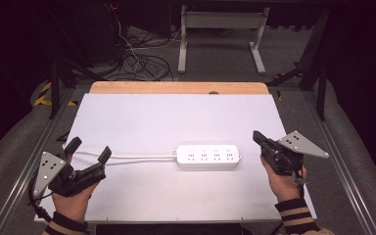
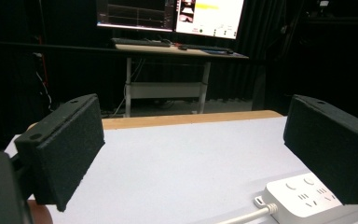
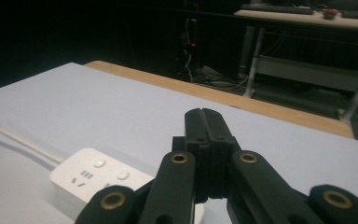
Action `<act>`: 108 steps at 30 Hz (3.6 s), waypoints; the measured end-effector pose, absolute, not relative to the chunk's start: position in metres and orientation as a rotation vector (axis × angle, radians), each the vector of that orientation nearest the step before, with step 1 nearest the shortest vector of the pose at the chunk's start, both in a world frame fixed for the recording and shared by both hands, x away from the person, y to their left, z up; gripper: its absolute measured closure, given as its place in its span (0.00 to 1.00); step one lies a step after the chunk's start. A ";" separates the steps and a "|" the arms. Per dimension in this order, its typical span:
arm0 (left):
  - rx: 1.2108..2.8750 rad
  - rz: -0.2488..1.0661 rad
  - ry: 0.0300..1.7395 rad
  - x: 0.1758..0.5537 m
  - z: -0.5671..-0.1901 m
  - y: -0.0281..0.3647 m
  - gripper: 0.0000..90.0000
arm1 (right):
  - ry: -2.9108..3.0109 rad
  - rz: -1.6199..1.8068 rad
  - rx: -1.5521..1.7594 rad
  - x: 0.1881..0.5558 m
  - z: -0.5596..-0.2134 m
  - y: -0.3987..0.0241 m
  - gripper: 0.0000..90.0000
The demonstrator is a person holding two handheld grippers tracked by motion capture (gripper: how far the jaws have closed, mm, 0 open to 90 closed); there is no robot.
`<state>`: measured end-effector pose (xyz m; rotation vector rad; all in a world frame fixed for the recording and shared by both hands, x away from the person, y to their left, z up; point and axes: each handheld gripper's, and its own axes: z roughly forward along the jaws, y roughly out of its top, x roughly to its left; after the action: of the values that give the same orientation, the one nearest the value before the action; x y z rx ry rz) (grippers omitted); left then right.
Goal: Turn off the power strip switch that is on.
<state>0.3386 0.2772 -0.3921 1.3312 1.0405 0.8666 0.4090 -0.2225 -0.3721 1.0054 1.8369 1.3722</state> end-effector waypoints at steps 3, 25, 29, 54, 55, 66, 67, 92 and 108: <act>1.340 0.873 1.035 0.339 -0.392 0.276 0.06 | 1.885 1.372 0.982 0.411 -0.365 -0.210 1.00; 1.340 0.887 1.053 0.331 -0.393 0.281 0.08 | 2.161 1.359 0.890 0.450 -0.357 -0.129 1.00; 1.339 0.896 1.061 0.328 -0.393 0.283 0.08 | 2.213 1.334 0.857 0.458 -0.362 -0.111 1.00; 1.352 0.906 1.054 0.325 -0.393 0.284 0.03 | 2.413 1.048 0.894 0.484 -0.434 -0.062 1.00; 1.355 0.909 1.054 0.325 -0.393 0.284 0.03 | 2.413 1.048 0.894 0.484 -0.434 -0.062 1.00; 1.359 0.890 1.064 0.326 -0.394 0.284 0.03 | 2.368 0.988 0.939 0.489 -0.455 -0.065 0.99; 1.360 0.890 1.063 0.327 -0.394 0.284 0.03 | 2.360 1.003 0.952 0.489 -0.455 -0.065 1.00; 1.384 0.870 1.079 0.330 -0.396 0.279 0.04 | 2.357 0.967 0.924 0.485 -0.463 -0.060 1.00; 1.389 0.868 1.079 0.331 -0.396 0.278 0.04 | 2.327 0.941 0.912 0.481 -0.464 -0.057 1.00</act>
<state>0.3307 0.2781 -0.3959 1.3888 1.0792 0.8680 0.4809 -0.0568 -0.4643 0.9118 2.3265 0.9411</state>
